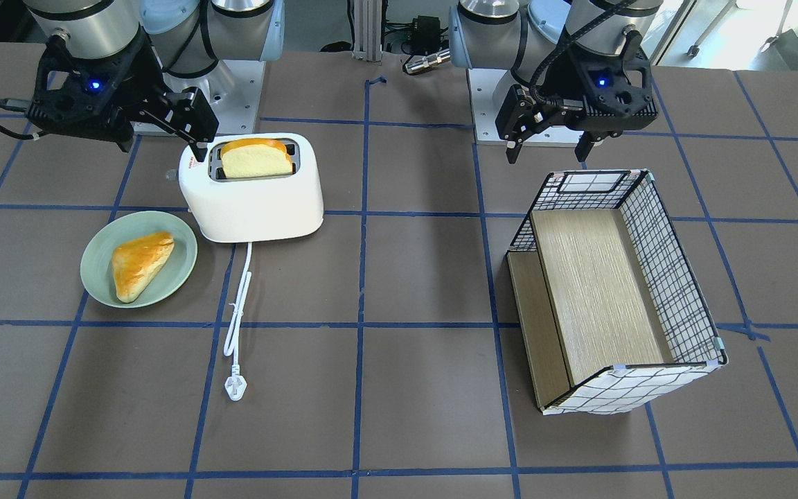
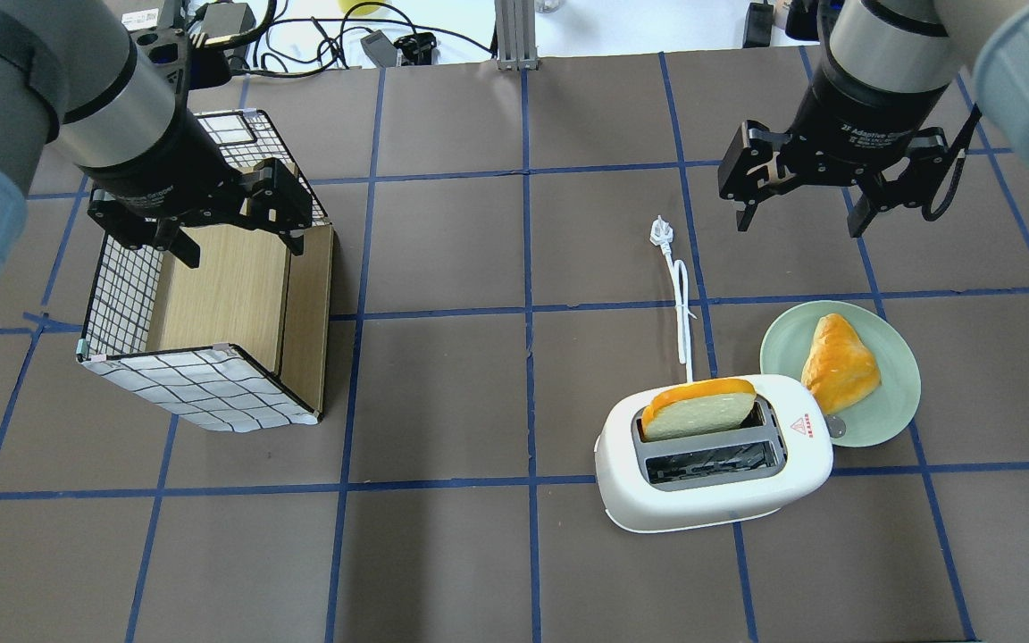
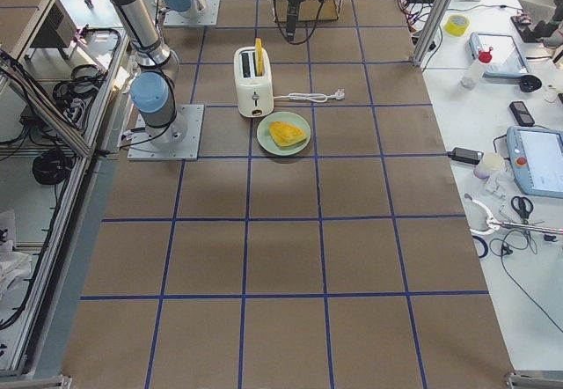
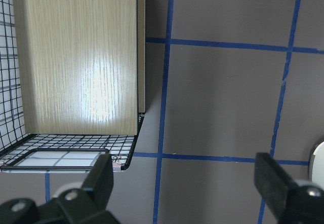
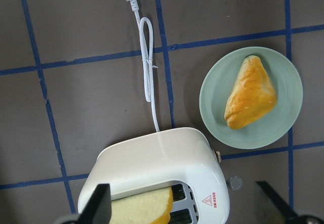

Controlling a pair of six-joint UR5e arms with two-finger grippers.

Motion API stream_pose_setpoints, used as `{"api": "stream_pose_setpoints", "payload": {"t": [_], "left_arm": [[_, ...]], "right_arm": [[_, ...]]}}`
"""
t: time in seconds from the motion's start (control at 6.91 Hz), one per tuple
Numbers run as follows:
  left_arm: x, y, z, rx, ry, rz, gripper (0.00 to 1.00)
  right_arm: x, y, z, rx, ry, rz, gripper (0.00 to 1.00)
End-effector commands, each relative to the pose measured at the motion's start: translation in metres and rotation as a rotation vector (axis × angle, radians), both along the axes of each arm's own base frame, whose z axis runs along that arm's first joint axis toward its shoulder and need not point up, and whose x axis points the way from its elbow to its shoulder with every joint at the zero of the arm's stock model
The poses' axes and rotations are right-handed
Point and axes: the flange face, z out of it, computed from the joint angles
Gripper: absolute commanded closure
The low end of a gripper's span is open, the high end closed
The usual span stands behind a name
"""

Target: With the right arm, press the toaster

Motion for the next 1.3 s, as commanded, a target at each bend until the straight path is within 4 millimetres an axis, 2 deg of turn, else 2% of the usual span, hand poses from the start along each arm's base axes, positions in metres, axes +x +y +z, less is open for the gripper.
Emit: {"api": "stream_pose_setpoints", "payload": {"t": [0.0,0.29,0.43,1.16], "left_arm": [[0.0,0.0,0.001,-0.001,0.002,0.0,0.0],[0.0,0.0,0.0,0.0,0.0,0.0,0.0],[0.0,0.0,0.0,0.0,0.0,0.0,0.0],[0.0,0.0,0.001,-0.001,0.0,0.0,0.0]], "right_arm": [[0.0,0.0,-0.001,0.001,0.004,-0.005,0.0],[0.0,-0.002,0.001,-0.01,0.011,-0.003,0.0],[-0.002,-0.003,-0.012,0.018,0.003,-0.002,0.0],[-0.004,-0.005,-0.014,0.021,0.002,-0.011,0.0]]}}
